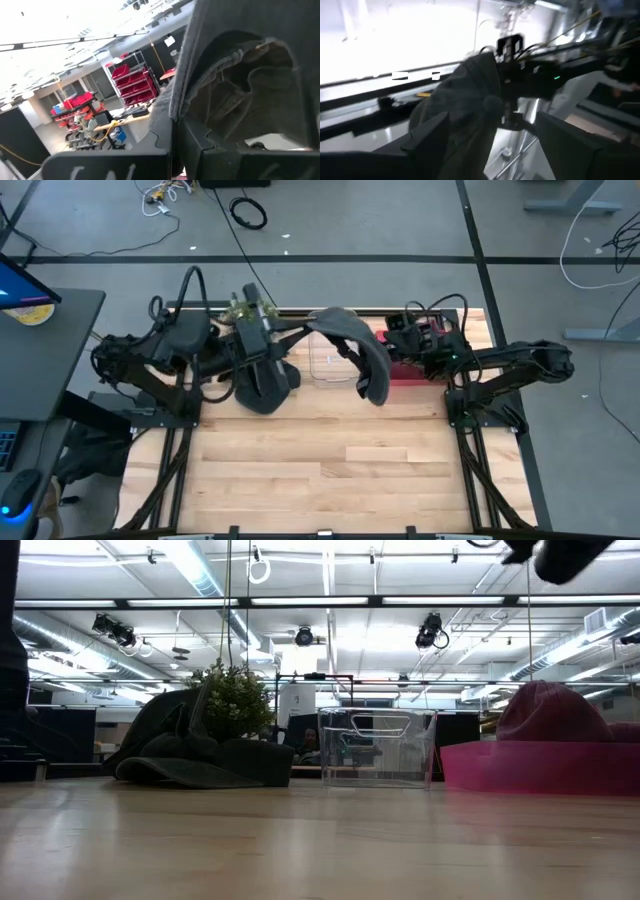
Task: Pick & Place hat
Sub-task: Put the bottom black cap into the transparent bin
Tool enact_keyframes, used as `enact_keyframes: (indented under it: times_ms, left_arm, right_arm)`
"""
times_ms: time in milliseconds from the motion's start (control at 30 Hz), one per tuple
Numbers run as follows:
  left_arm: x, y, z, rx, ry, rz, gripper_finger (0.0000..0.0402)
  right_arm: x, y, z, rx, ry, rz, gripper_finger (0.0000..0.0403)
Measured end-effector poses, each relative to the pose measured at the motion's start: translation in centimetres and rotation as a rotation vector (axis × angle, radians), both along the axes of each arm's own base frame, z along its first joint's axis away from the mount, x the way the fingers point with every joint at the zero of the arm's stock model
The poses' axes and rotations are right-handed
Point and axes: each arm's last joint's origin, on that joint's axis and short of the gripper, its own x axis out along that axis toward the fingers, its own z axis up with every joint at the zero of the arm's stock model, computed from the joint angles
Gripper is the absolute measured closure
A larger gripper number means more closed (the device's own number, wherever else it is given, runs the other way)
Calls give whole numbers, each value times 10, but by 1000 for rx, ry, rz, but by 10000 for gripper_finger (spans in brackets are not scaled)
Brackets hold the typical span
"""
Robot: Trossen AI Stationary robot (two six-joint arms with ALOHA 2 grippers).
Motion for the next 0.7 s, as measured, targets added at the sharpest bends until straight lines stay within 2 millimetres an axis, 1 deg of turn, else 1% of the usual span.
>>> enact_keyframes:
  times_ms: [67,233,300,400,533,600,700]
  left_arm:
    - [5,1,-3,7,13,0,387]
    - [14,6,-6,14,14,-20,387]
    - [15,7,-8,17,24,-15,387]
    - [16,8,-9,18,34,-11,387]
    - [15,8,-9,45,52,27,387]
    - [15,9,-10,53,56,35,387]
    - [15,9,-10,53,58,35,387]
  right_arm:
    - [7,0,12,-23,-27,25,107]
    - [20,0,36,-66,-82,76,107]
    - [24,0,42,-85,-102,87,107]
    - [23,1,46,-106,-120,88,113]
    - [15,3,51,-166,-187,93,143]
    - [10,4,54,-195,-230,107,166]
    - [9,5,55,-216,-239,109,213]
